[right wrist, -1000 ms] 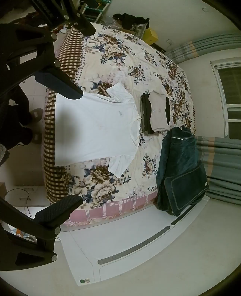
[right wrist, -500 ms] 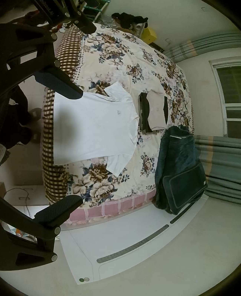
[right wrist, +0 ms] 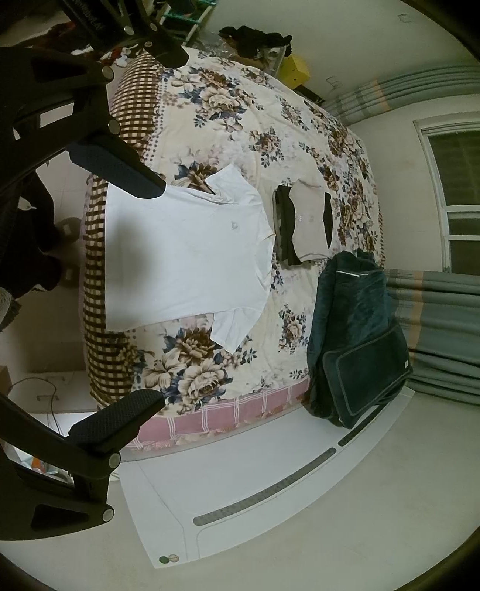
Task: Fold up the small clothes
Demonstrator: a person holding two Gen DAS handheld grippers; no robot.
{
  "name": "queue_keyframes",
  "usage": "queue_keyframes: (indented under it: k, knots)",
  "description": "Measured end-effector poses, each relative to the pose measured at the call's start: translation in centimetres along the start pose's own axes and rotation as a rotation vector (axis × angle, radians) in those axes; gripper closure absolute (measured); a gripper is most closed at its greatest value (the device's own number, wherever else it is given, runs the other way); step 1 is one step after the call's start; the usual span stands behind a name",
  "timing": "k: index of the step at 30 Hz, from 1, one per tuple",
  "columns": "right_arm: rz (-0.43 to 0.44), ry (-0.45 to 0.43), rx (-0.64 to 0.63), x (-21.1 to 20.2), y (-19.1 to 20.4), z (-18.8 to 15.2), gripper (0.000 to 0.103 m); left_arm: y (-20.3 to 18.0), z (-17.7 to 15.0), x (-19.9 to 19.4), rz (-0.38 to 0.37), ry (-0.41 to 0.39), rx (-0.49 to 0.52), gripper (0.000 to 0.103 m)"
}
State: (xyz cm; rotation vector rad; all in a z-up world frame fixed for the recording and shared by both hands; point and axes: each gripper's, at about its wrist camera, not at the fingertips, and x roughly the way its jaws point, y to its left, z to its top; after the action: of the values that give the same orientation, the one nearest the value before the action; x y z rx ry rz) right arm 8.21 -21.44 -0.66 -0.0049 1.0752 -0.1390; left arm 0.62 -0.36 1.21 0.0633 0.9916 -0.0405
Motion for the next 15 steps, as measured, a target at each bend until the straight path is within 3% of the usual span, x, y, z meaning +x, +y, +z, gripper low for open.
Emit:
queue_keyframes:
  k: [15]
  knots:
    - [0.002,-0.004,0.001,-0.06,-0.02,-0.01,0.0,0.0,0.25,-0.15,-0.001,-0.005,0.002,0.0]
